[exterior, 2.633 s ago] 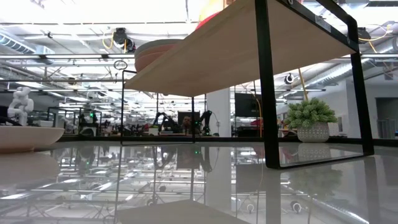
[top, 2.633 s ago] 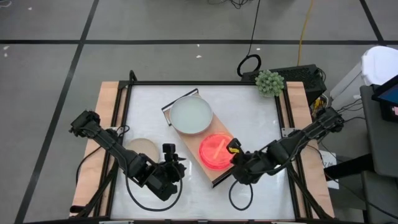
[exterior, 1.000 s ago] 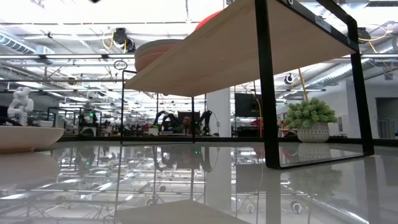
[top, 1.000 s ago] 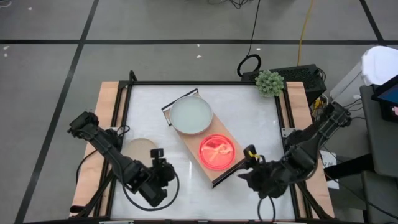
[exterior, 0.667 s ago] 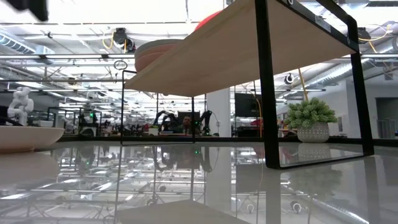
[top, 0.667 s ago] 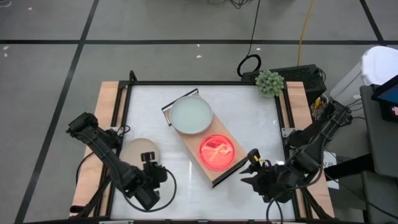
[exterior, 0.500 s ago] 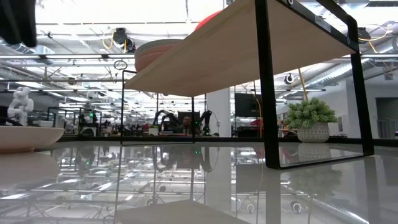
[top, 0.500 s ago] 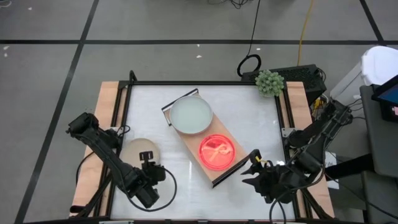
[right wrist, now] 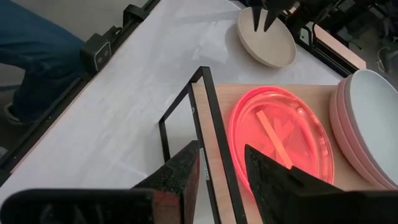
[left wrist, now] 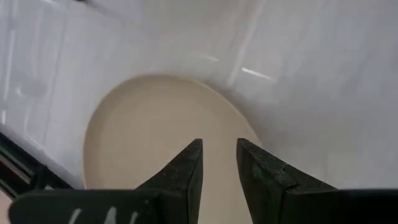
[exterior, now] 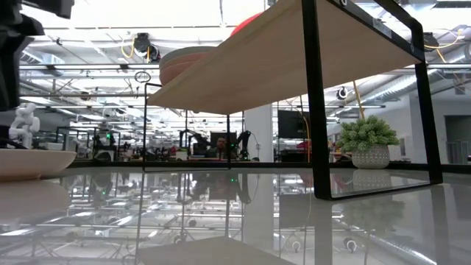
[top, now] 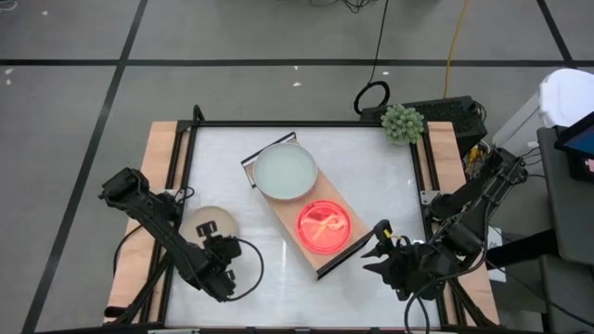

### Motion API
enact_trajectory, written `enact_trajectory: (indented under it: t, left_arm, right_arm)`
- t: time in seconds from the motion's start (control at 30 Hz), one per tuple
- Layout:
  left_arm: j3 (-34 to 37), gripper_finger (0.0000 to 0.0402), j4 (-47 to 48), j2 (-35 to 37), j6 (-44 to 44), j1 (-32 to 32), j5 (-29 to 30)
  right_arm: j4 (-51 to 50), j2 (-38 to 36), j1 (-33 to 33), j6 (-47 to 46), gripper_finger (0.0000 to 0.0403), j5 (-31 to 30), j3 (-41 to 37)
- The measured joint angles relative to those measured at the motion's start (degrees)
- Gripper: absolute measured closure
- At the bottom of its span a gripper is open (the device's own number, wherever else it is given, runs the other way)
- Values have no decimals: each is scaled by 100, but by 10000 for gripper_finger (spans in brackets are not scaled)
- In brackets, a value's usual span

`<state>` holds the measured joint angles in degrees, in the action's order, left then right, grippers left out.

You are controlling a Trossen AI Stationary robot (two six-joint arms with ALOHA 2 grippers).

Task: Place and stack plates onto a shelf
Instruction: Stack the large brown plate on top of the large gray plate on the shelf

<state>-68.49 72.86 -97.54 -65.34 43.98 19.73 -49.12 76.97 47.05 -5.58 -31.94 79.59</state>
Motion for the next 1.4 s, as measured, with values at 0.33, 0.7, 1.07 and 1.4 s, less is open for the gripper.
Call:
enact_trajectory:
  t: [0.33,0.7,1.07,1.4]
  left_arm:
    - [0,294,-286,4,-1129,-52,-488]
    - [272,185,-652,9,-1943,-200,-978]
    - [965,170,-1229,9,-2052,-200,-1124]
    - [1150,207,-2022,9,-1475,-189,-1172]
  right_arm:
    - [-2,0,0,-35,293,2,0]
    - [2,0,0,-74,293,9,0]
    - [68,0,-4,-33,293,7,0]
    - [70,0,-7,-14,293,4,0]
